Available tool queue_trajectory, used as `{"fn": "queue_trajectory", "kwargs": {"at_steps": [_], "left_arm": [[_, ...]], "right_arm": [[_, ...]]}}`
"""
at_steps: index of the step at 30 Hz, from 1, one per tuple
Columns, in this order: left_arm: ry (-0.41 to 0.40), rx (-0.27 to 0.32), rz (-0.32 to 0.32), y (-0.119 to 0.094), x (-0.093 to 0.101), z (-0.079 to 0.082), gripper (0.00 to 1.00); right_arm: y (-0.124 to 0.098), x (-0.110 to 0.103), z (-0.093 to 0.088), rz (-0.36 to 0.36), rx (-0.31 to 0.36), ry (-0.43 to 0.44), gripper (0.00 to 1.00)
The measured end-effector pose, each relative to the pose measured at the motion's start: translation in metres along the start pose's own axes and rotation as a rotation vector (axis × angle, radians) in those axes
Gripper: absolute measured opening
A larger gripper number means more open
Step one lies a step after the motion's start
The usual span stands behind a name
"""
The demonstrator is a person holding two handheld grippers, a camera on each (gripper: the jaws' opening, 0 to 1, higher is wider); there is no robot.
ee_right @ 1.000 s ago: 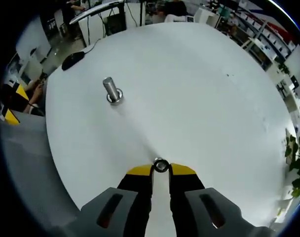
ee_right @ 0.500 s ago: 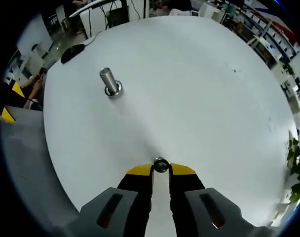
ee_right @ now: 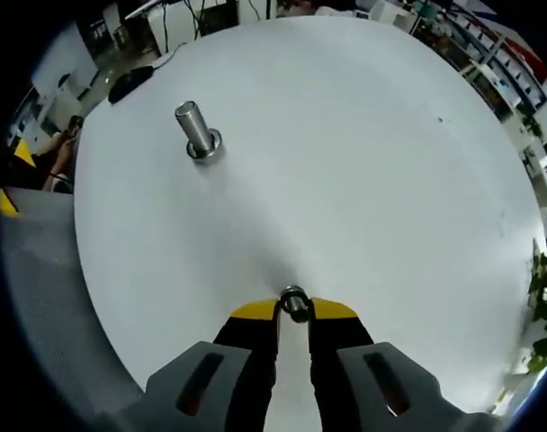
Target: Place the washer onto the threaded stud by aligning its center hole with the stud, sliding it down to the base, and recovering from edge contact or off-axis alignment until the washer reaches the visible bottom stop.
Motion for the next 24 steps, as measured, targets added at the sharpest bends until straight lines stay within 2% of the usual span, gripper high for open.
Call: {"fn": "queue_trajectory", "kwargs": {"at_steps": [11, 19, 24], "left_arm": [[-0.008, 0.006, 0.011, -0.002, -0.002, 0.0, 0.26], [-0.009, 0.007, 0.026, -0.003, -0.004, -0.001, 0.26], [0.003, 0.006, 0.029, -0.003, -0.004, -0.001, 0.26]], "right_arm": [[0.01, -0.005, -0.006, -0.004, -0.02, -0.019, 0.14], [0.006, -0.006, -0.006, 0.004, -0.017, -0.008, 0.16], [-0.006, -0.007, -0.009, -0.003, 0.004, -0.009, 0.2]]}}
Point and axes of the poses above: the point that each gripper's makers call its tool centre point, and the gripper's own axes: y roughly forward along the fingers, x roughly to its right, z roughly out of its top, the point moved 2 cm from there along -y, roughly backward along the fingers, and after that the axes turned 9 degrees about -z, right-handed, at the moved point
